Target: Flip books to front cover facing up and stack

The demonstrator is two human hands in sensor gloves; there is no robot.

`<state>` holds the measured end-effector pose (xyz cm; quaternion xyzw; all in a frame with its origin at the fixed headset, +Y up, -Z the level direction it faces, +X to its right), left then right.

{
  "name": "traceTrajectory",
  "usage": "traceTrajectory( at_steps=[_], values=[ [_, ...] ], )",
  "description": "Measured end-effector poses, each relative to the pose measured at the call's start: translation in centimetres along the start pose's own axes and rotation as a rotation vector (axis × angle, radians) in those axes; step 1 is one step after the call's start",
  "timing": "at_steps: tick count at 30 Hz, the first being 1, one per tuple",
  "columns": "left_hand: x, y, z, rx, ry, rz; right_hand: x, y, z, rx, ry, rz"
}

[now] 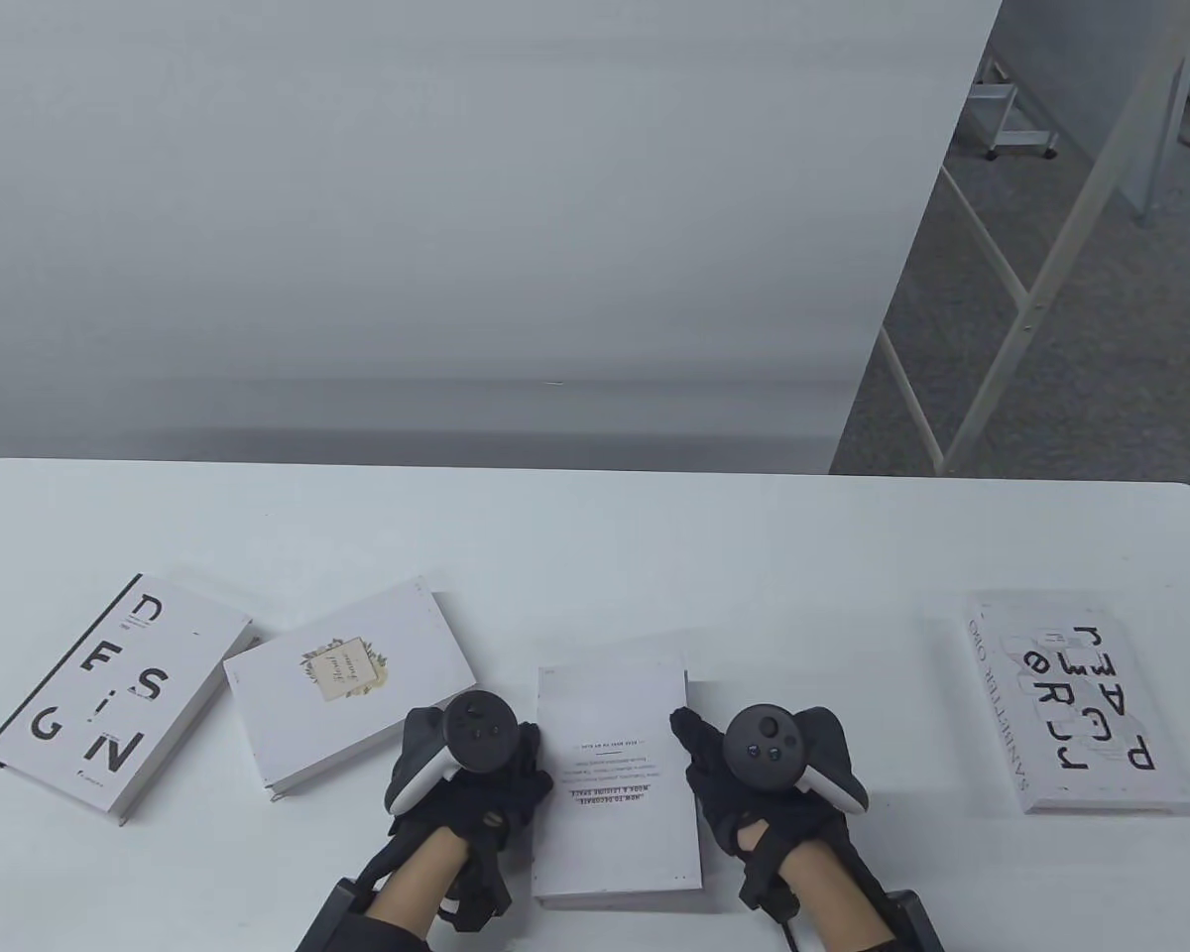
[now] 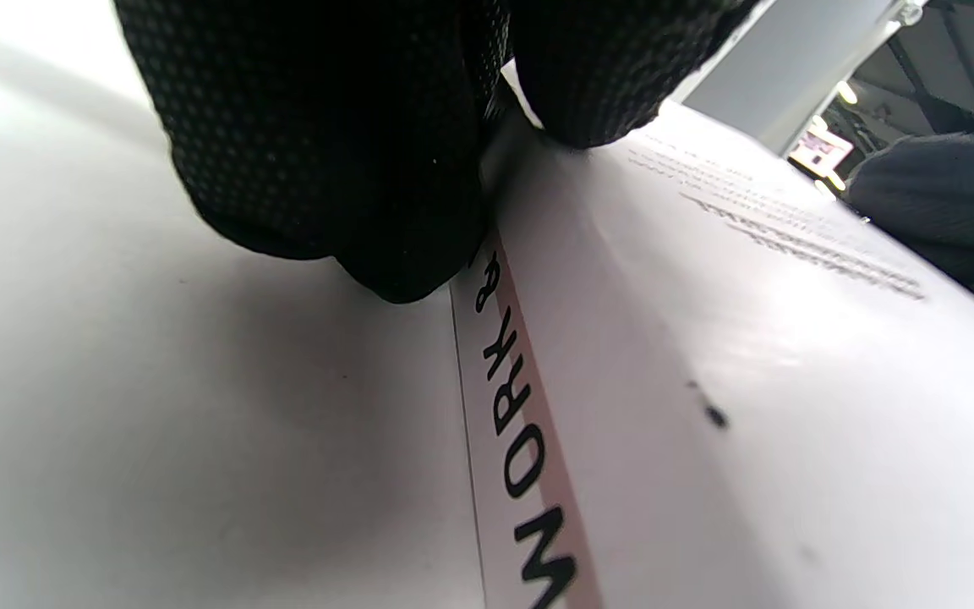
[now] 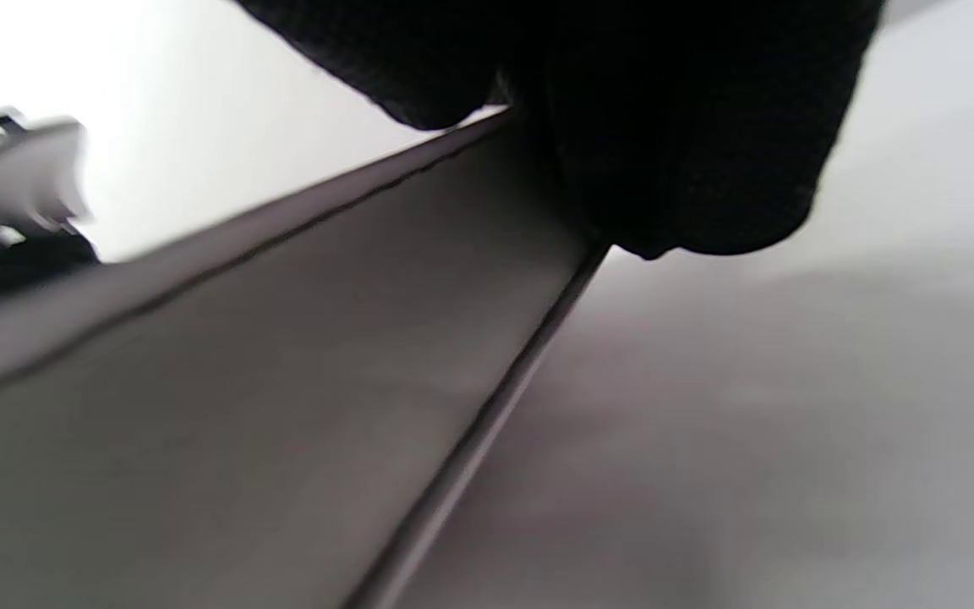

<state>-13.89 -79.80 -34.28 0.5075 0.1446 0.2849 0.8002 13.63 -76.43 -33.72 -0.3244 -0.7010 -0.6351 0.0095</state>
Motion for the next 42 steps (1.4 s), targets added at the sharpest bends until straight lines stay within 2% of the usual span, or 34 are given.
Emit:
traceTrajectory(
  at_steps=[6, 15, 18, 20, 26, 28, 31, 34, 38, 42],
  values=[
    [-0.7, 0.1, -0.4, 0.009, 0.023, -0.026, 1.9, 0.5, -0.1, -0.073, 0.100, 0.162],
    [-1.1, 0.1, -0.7, 0.011, 0.036, -0.045, 4.0, 0.6, -1.4, -0.020, 0.277, 0.282],
    [-1.1, 0.1, -0.8, 0.012, 0.026, -0.045, 4.4, 0.7, -1.6, -0.036, 0.306, 0.302],
    [-0.8, 0.1, -0.9, 0.017, -0.022, -0.037, 4.7, 0.7, -1.6, -0.093, 0.363, 0.325],
    [0.6, 0.8, -1.5, 0.047, -0.246, 0.020, 4.0, 0.7, -1.3, -0.134, 0.382, 0.316],
    [1.4, 1.5, -2.8, 0.096, -0.373, 0.045, 3.5, 0.7, -1.0, -0.156, 0.351, 0.296],
    [2.8, 3.2, -6.6, 0.262, -0.549, 0.053, 2.6, 0.6, 0.0, -0.216, 0.244, 0.220],
    [3.7, 5.2, -9.9, 0.377, -0.637, 0.039, 1.2, 0.6, 0.9, -0.258, 0.128, 0.120],
    [3.7, 7.4, -12.2, 0.414, -0.689, 0.044, -0.5, 0.4, 1.8, -0.302, -0.097, -0.029],
    [3.6, 9.4, -13.5, 0.445, -0.645, 0.064, -2.1, -0.4, 1.9, -0.313, -0.426, -0.176]
  ],
)
Point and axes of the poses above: the tracker on the back of each hand, its own x axis roughly to the thumb side, its own y axis roughly from the fingertips to the wrist, z = x × y, the point moved 1 cm from there along -y, roughly from the wrist to the fingertips, and after that the axes turned 4 degrees about y, right-handed, at the moved point
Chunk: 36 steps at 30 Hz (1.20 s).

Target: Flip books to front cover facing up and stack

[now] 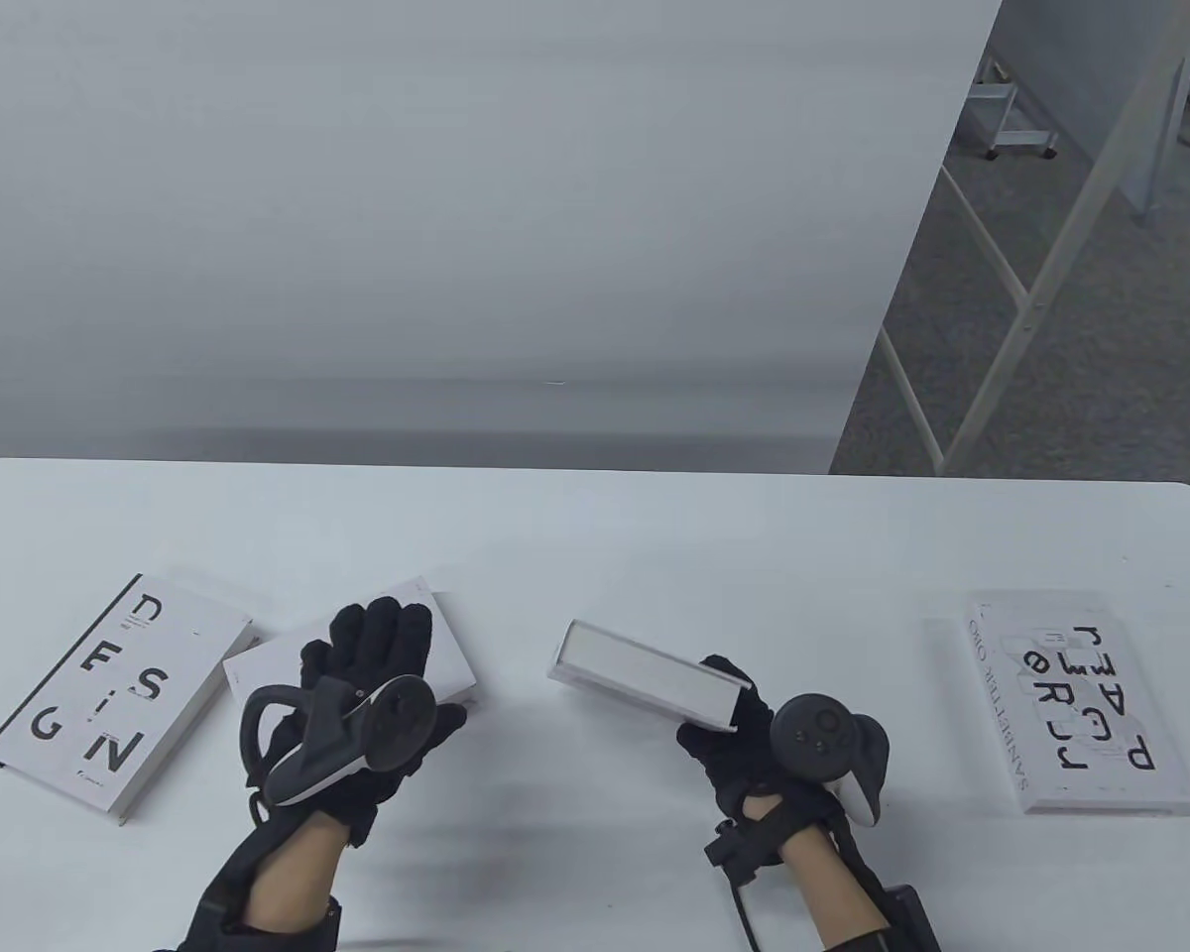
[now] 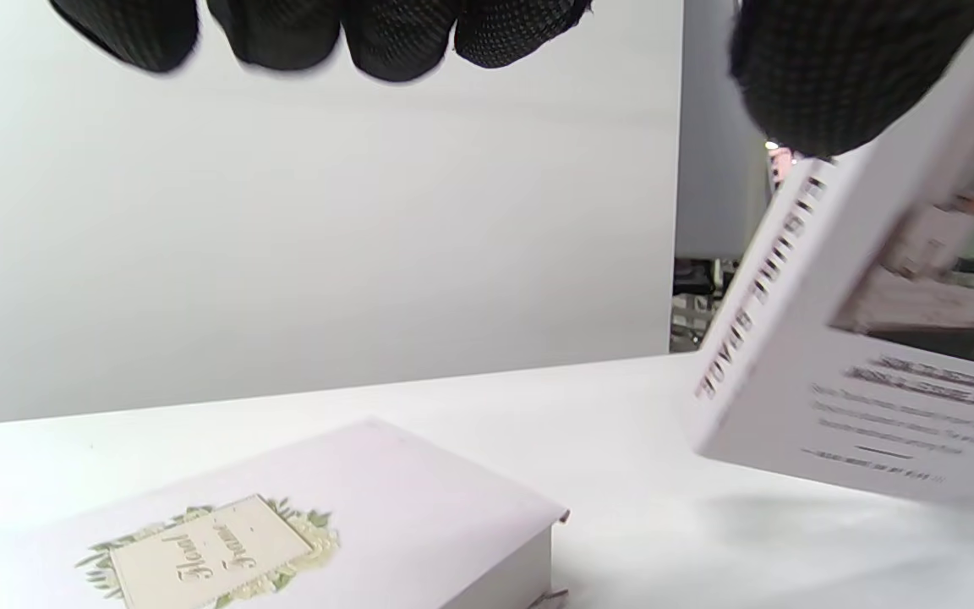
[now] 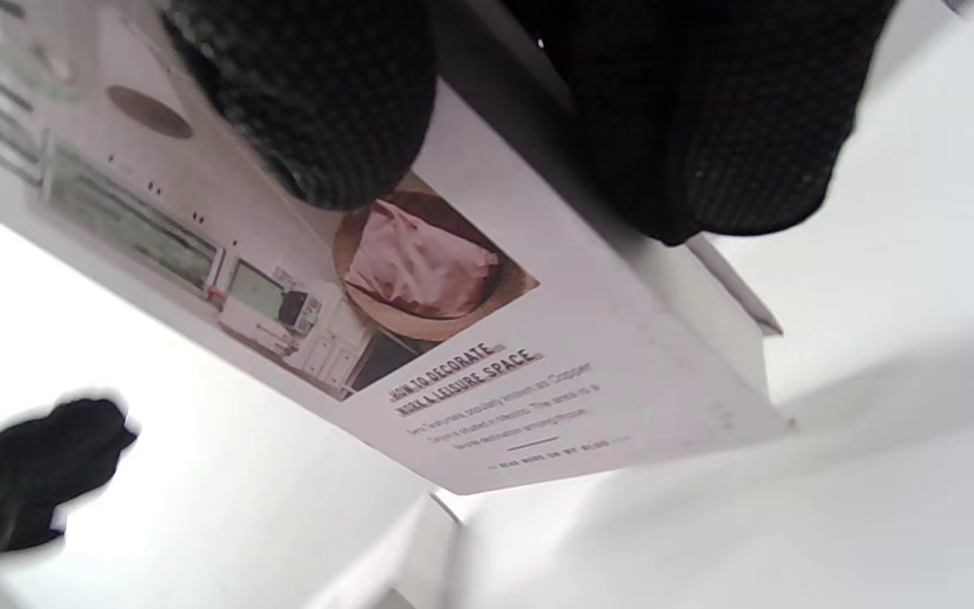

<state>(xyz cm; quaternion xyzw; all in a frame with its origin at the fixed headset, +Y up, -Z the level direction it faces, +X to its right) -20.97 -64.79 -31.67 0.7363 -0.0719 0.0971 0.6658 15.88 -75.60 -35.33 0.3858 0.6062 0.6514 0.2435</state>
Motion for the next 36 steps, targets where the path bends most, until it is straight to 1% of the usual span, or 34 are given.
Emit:
traceTrajectory(
  at_steps=[1, 4, 7, 11, 13, 14, 16, 23, 30, 36],
  values=[
    [-0.1, 0.1, -0.3, 0.005, 0.011, 0.002, -0.2, -0.3, -0.1, -0.007, -0.042, -0.027],
    [-0.1, 0.6, -1.3, 0.030, 0.029, 0.021, -1.1, -1.7, -1.0, 0.007, -0.161, -0.168],
    [0.1, 0.9, -1.9, 0.037, 0.016, 0.030, -2.2, -3.9, -2.6, 0.027, -0.255, -0.310],
    [0.2, 1.0, -2.2, 0.020, 0.044, 0.043, -3.0, -7.0, -4.3, 0.047, -0.342, -0.431],
    [0.1, 1.1, -2.4, 0.018, 0.053, 0.044, -3.4, -8.3, -5.4, 0.068, -0.420, -0.487],
    [0.0, 1.1, -2.4, 0.020, 0.060, 0.043, -3.6, -9.0, -6.2, 0.081, -0.496, -0.532],
    [-0.1, 1.2, -2.4, 0.015, 0.070, 0.039, -3.7, -9.8, -7.1, 0.086, -0.565, -0.564],
    [-0.3, 1.0, -2.2, -0.008, 0.084, 0.041, -3.9, -11.1, -8.5, 0.071, -0.621, -0.642],
    [0.0, 1.1, -2.3, 0.000, 0.090, 0.056, -4.4, -11.5, -9.7, 0.069, -0.656, -0.691],
    [0.0, 1.0, -2.0, -0.017, 0.096, 0.055, -5.4, -11.3, -10.5, 0.041, -0.714, -0.733]
  ],
)
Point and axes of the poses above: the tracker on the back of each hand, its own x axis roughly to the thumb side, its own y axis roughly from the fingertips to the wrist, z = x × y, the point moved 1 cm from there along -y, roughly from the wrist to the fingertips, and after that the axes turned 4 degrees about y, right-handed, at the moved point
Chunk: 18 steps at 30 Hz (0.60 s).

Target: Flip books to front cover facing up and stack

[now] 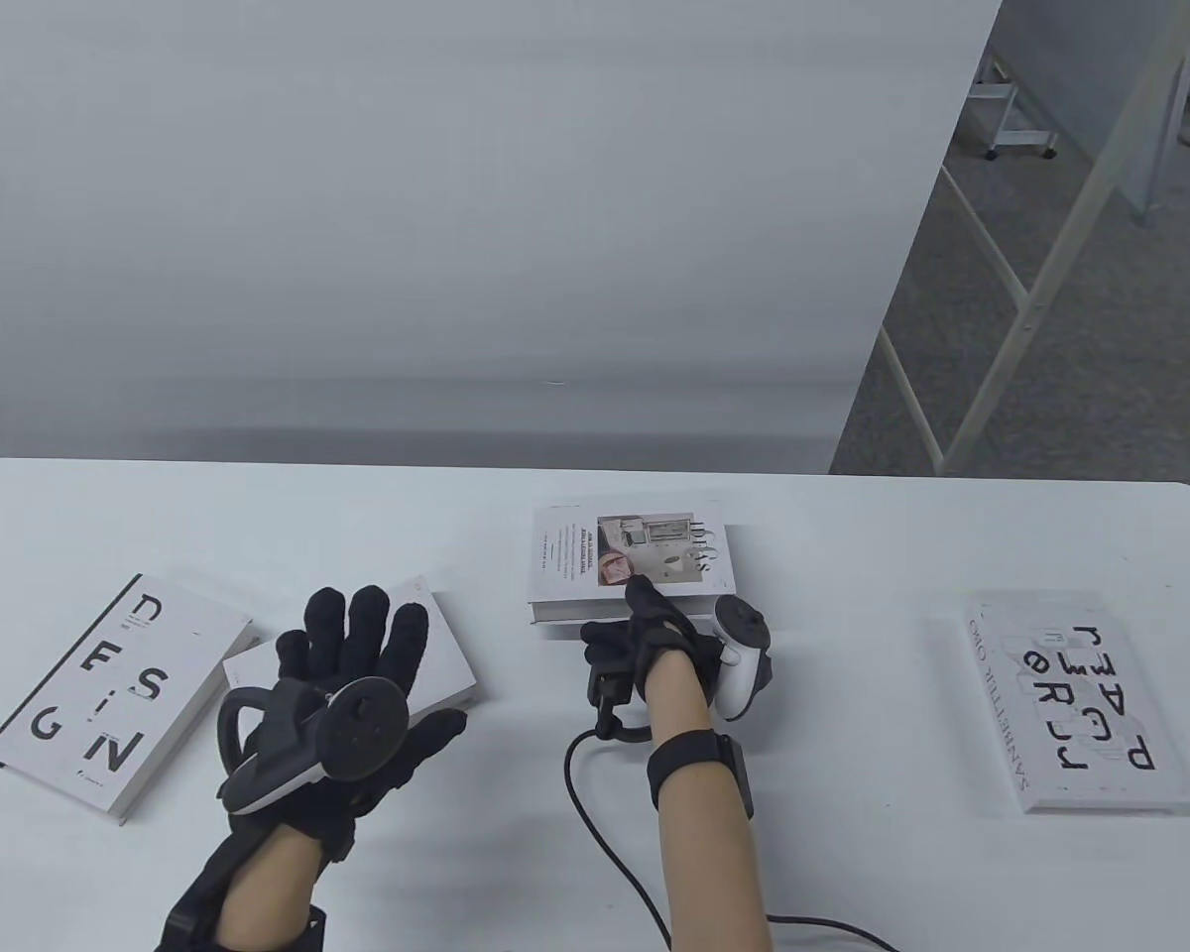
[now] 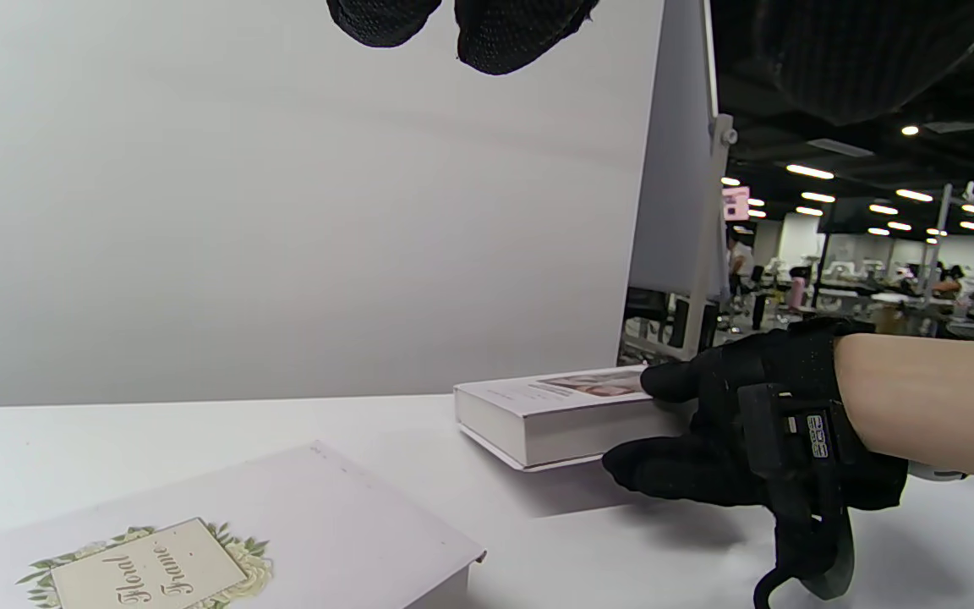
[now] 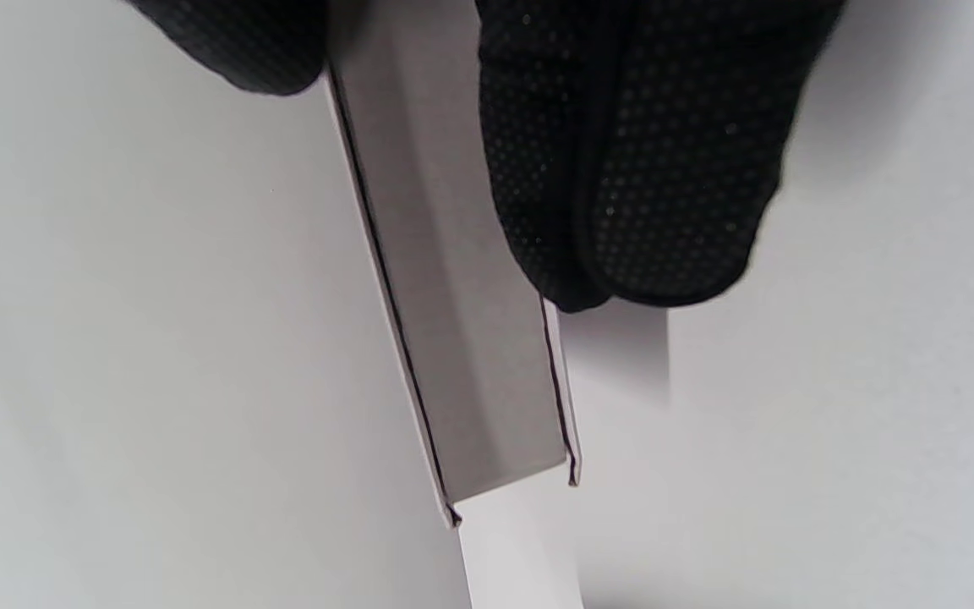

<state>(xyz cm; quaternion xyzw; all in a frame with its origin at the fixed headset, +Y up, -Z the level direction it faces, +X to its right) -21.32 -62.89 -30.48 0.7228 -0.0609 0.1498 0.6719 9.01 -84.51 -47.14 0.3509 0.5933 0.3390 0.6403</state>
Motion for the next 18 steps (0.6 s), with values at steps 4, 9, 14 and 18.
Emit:
traceTrajectory(
  at_steps=[4, 9, 14, 18],
  values=[
    [0.0, -0.2, 0.3, -0.012, 0.001, 0.000, -0.6, -0.2, 0.1, 0.030, -0.019, -0.015],
    [0.1, -0.4, 0.7, -0.034, -0.008, -0.001, -0.9, 0.1, -0.8, 0.079, -0.065, -0.005],
    [0.3, -0.5, 1.1, -0.047, -0.023, 0.000, -0.9, 1.0, -1.7, 0.140, -0.068, 0.004],
    [0.5, -0.6, 1.6, -0.063, -0.035, 0.005, 0.0, 2.3, -2.0, 0.211, -0.017, 0.069]
  ],
)
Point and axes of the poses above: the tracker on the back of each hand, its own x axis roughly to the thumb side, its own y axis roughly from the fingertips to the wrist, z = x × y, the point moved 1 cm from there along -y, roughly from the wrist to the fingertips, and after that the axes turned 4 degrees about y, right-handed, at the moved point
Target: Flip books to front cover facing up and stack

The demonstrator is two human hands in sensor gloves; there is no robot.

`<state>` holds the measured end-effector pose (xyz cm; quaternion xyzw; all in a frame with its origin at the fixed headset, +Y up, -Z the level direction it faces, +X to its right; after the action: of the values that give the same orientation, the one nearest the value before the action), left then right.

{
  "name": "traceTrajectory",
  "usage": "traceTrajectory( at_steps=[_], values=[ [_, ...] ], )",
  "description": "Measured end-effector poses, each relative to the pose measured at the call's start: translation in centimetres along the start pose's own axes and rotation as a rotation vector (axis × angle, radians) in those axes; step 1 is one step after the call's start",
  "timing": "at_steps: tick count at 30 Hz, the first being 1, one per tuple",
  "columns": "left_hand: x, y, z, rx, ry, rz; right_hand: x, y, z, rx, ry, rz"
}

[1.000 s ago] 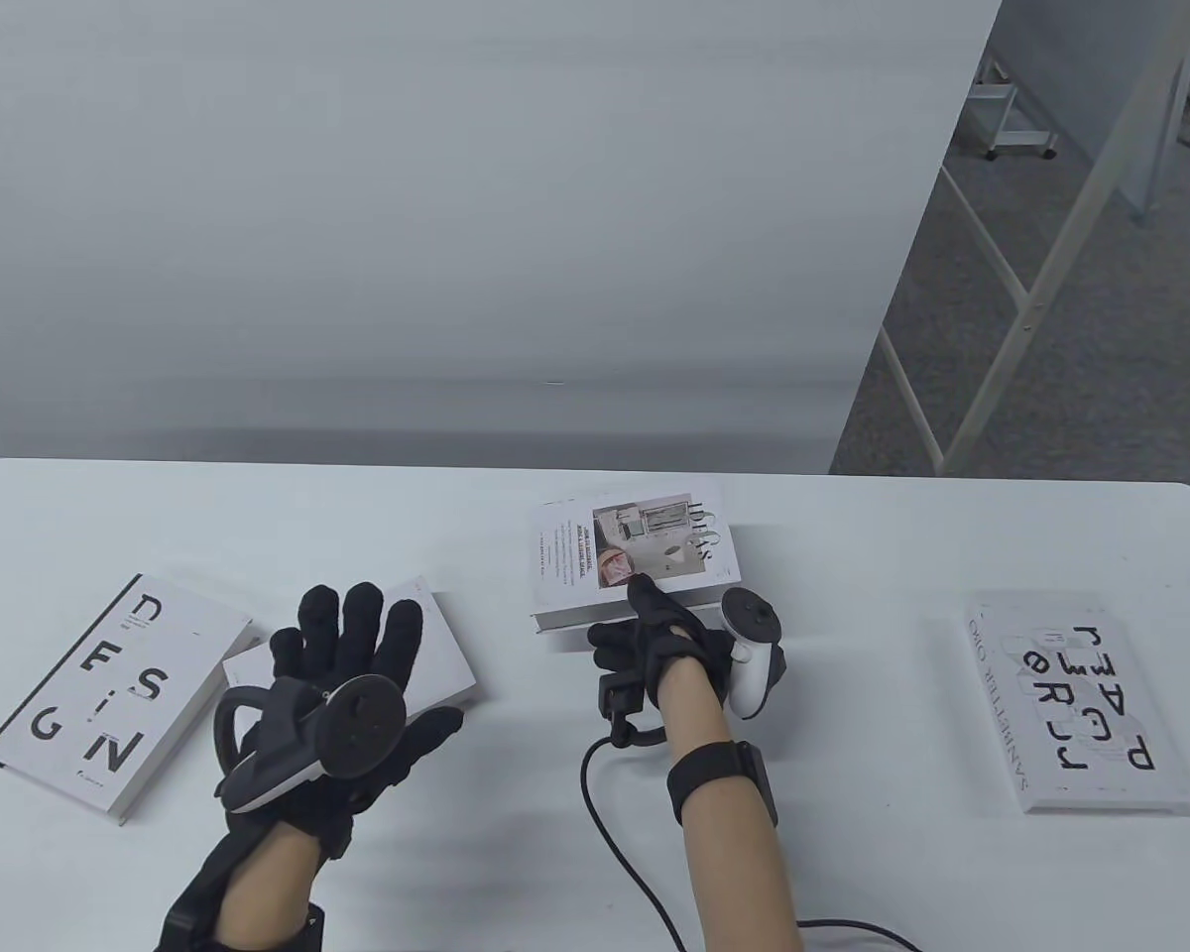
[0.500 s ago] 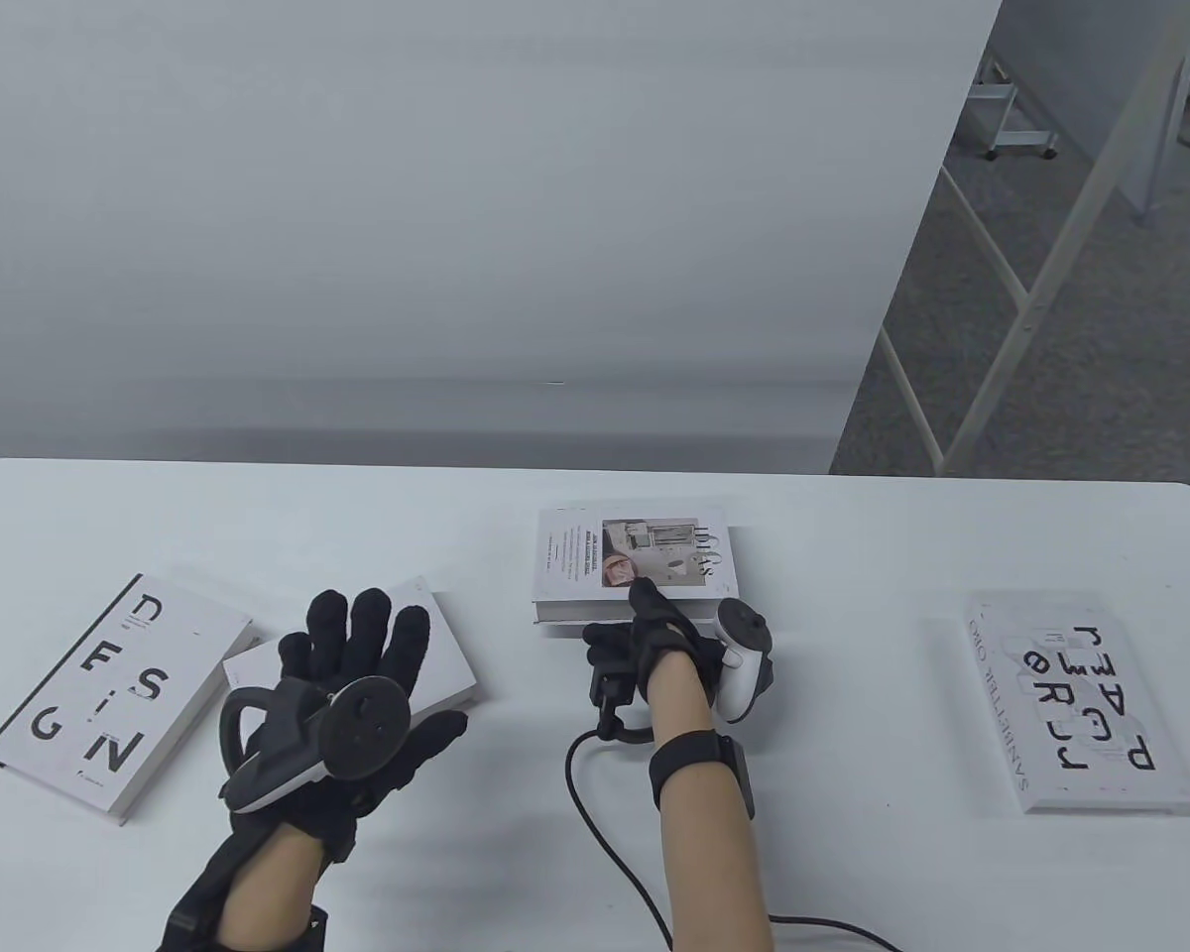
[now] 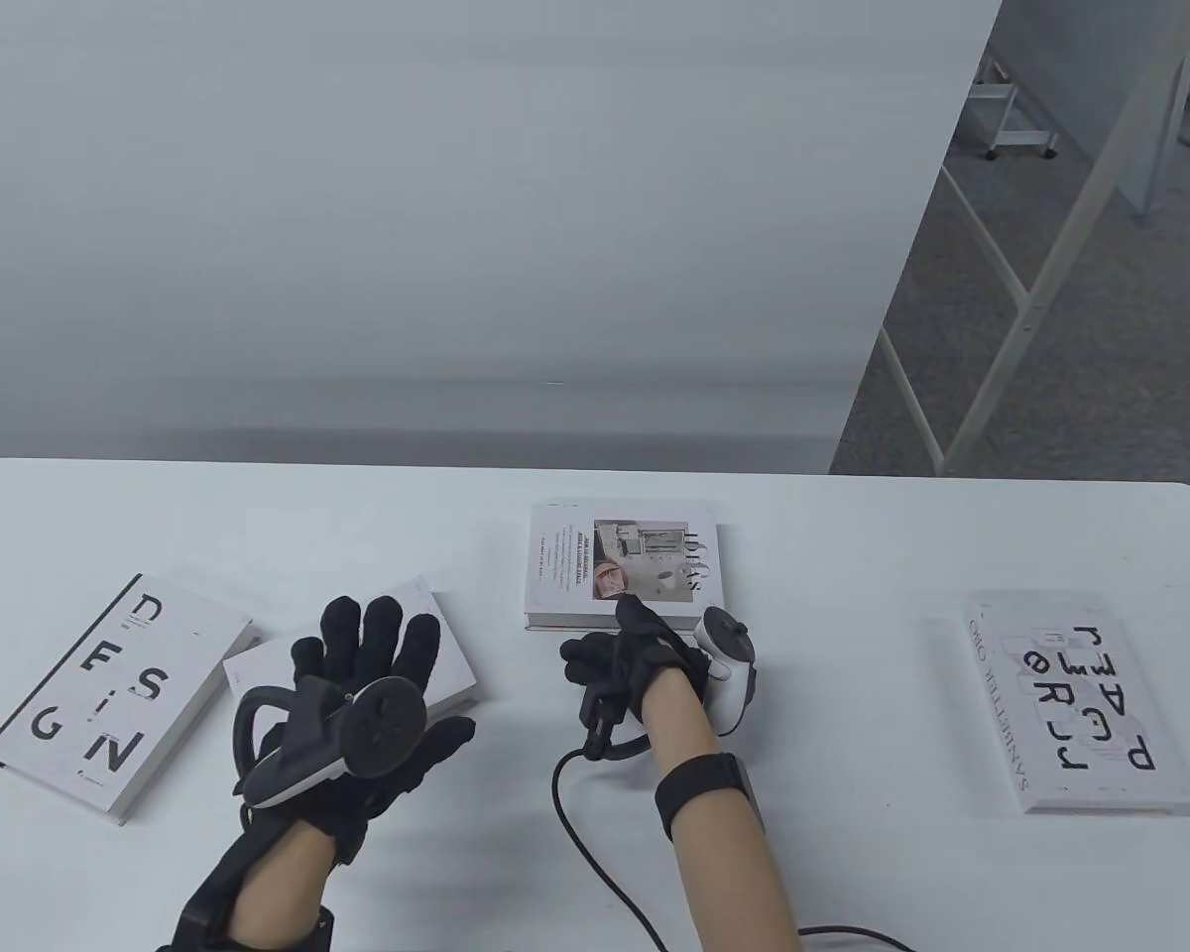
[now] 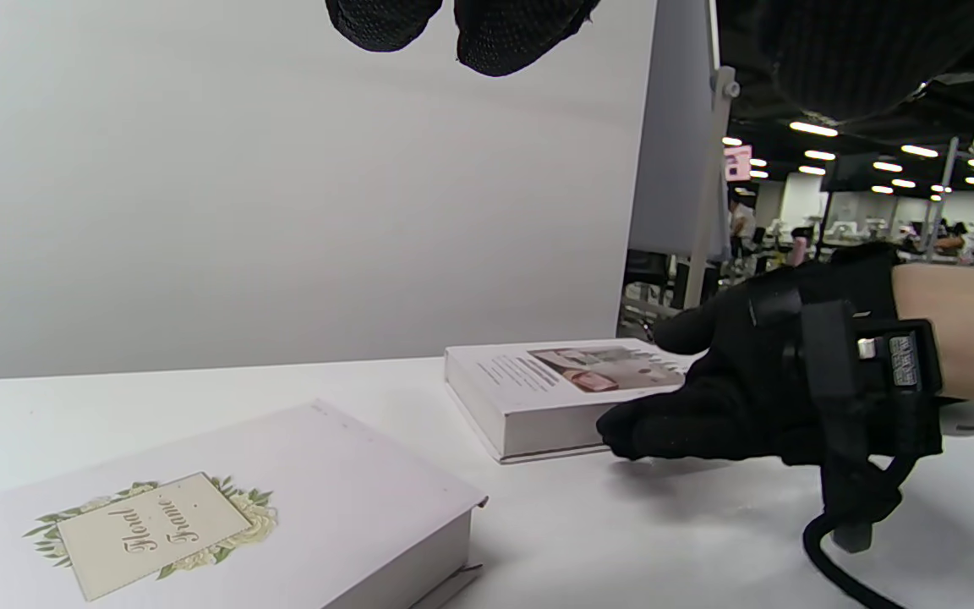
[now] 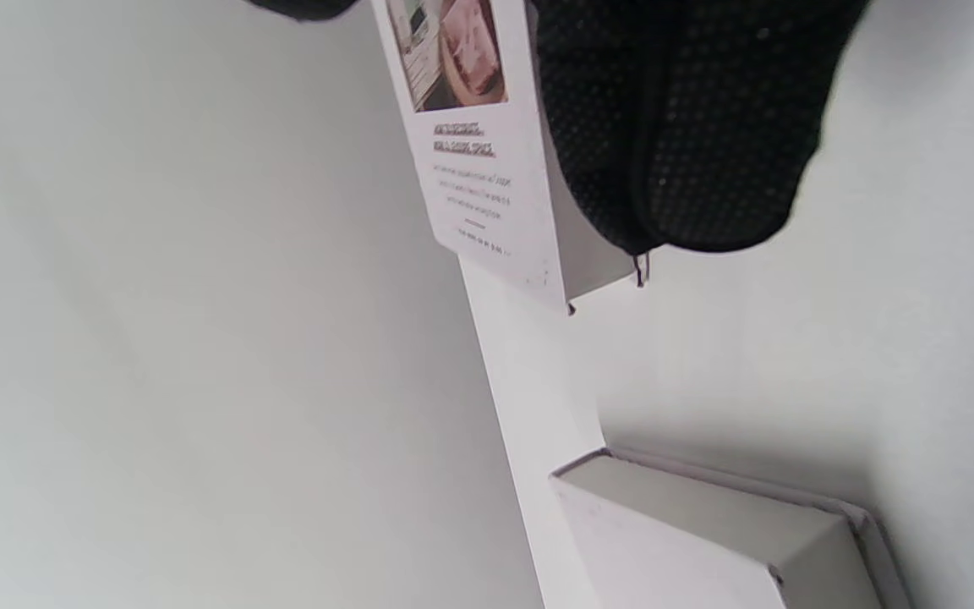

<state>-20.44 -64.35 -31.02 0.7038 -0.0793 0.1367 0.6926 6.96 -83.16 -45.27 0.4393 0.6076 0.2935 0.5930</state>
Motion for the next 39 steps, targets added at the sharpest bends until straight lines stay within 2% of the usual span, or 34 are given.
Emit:
traceTrajectory(
  at_steps=[4, 11, 14, 17, 23, 26, 27, 30, 34, 39],
  values=[
    [0.2, -0.4, 0.6, -0.010, -0.008, 0.012, 1.6, 1.7, 0.7, 0.053, 0.120, 0.080],
    [0.4, -1.0, 2.0, -0.038, -0.025, 0.021, 4.5, 6.6, 3.6, 0.087, 0.211, 0.242],
    [0.4, -1.1, 2.3, -0.048, -0.021, 0.023, 5.9, 9.0, 5.7, 0.028, 0.370, 0.333],
    [0.5, -1.2, 2.6, -0.060, -0.033, 0.019, 7.4, 11.6, 8.1, -0.061, 0.638, 0.415],
    [0.7, -1.5, 3.2, -0.076, -0.049, 0.019, 9.0, 15.9, 12.2, -0.188, 0.882, 0.468],
    [0.8, -1.7, 3.6, -0.071, -0.053, 0.026, 9.5, 17.8, 14.6, -0.263, 1.031, 0.419],
    [0.8, -1.7, 3.7, -0.068, -0.056, 0.028, 9.6, 18.6, 15.6, -0.319, 1.166, 0.384],
    [0.9, -1.7, 3.8, -0.063, -0.044, 0.033, 9.4, 19.6, 18.0, -0.411, 1.333, 0.296],
    [0.8, -1.8, 4.0, -0.070, -0.042, 0.029, 8.2, 19.4, 21.3, -0.501, 1.302, 0.221],
    [0.5, -2.1, 4.6, -0.091, -0.038, 0.016, 5.8, 18.2, 26.3, -0.545, 1.336, -0.050]
  ],
)
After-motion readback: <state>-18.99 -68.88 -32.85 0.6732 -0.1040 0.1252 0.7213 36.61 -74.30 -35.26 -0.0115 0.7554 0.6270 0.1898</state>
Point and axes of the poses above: the tracker on the back of each hand, its own x axis roughly to the thumb side, its own y axis roughly from the fingertips to the wrist, z = x × y, the point moved 1 cm from there along -y, roughly from the wrist to the fingertips, and after that the axes turned 4 degrees about y, right-handed, at the moved point
